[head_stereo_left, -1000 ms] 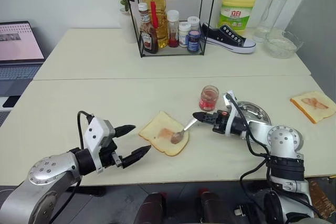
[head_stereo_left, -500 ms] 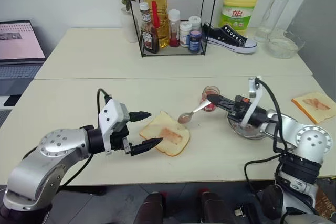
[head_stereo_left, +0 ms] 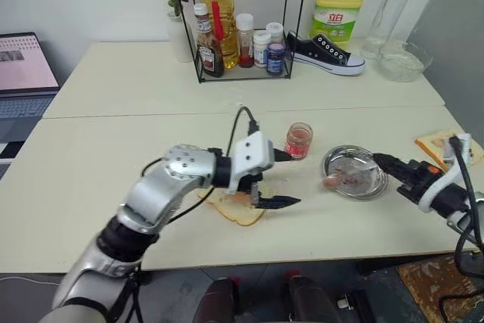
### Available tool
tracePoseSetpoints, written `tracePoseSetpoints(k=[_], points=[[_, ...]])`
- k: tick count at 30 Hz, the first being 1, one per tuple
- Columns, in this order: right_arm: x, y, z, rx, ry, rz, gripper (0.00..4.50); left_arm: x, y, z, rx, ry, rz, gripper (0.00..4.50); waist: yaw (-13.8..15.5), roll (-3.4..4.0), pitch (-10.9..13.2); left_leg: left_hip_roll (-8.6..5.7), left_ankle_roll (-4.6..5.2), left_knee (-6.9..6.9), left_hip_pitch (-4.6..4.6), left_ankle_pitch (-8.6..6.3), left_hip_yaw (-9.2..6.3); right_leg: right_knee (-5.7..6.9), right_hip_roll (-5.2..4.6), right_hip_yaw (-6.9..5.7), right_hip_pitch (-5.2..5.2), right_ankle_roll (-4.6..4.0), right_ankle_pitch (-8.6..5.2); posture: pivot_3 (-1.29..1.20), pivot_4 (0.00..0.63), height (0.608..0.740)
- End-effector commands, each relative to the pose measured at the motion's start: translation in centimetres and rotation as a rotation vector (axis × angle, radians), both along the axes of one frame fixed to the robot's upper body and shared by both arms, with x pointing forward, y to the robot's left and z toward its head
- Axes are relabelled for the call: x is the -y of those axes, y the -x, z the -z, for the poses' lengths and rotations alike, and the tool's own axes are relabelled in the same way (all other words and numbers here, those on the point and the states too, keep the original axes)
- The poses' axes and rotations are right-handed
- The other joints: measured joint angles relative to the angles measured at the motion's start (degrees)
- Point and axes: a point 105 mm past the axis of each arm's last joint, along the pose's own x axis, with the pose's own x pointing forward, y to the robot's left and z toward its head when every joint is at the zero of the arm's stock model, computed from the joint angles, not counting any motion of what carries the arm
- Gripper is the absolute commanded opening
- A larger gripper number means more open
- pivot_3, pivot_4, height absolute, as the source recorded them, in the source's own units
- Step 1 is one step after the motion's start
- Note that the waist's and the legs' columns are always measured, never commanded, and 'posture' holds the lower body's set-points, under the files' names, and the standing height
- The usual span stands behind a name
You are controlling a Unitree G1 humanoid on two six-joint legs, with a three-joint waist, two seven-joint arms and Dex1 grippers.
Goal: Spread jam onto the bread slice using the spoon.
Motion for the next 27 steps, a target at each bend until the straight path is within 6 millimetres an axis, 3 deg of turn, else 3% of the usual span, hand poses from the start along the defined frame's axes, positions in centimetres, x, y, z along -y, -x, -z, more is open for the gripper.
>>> tracePoseSetpoints(k=[1,6,16,20,27], points=[[2.1,-0.7,-1.1,0.076,0.002,0.079,0.04,1.9,-0.7,-0.7,0.115,-0.017,0.032,4.5,0.1,-0.03,0.0,0.0,0.0,0.0,-0.01,0.0,-0.01,0.0,0.0,0.0,0.0,0.0,0.0,0.0,0.15,0.74],[3.9,-1.9,-0.1,0.068,0.023,0.115,0.04,3.2,-1.6,-0.6,0.167,-0.01,0.035,4.5,0.2,-0.02,0.0,-0.04,0.0,0.02,0.0,0.0,0.06,-0.01,-0.03,0.04,0.01,0.01,0.0,0.0,0.15,0.74],[5.4,-3.2,2.2,0.02,0.041,0.127,0.04,3.0,-1.4,-1.1,0.163,0.033,0.013,4.5,0.2,0.0,0.0,-0.03,0.0,0.01,0.01,0.0,0.02,0.0,-0.04,0.03,0.01,0.0,0.01,0.0,0.15,0.74],[5.7,-3.3,2.7,0.004,0.043,0.14,1.04,2.7,-1.3,-1.3,0.16,0.039,-0.008,4.5,0.2,0.0,0.0,-0.03,0.0,0.03,0.0,0.0,0.01,0.01,-0.04,0.04,0.02,0.0,0.01,0.0,0.15,0.74],[7.0,-3.4,3.2,-0.011,0.003,0.207,3.54,2.6,-1.1,-2.0,0.131,0.074,-0.027,4.5,0.2,0.01,0.0,-0.03,0.0,0.03,0.01,0.0,0.01,0.02,-0.05,0.03,0.02,0.0,0.01,0.0,0.15,0.74]])
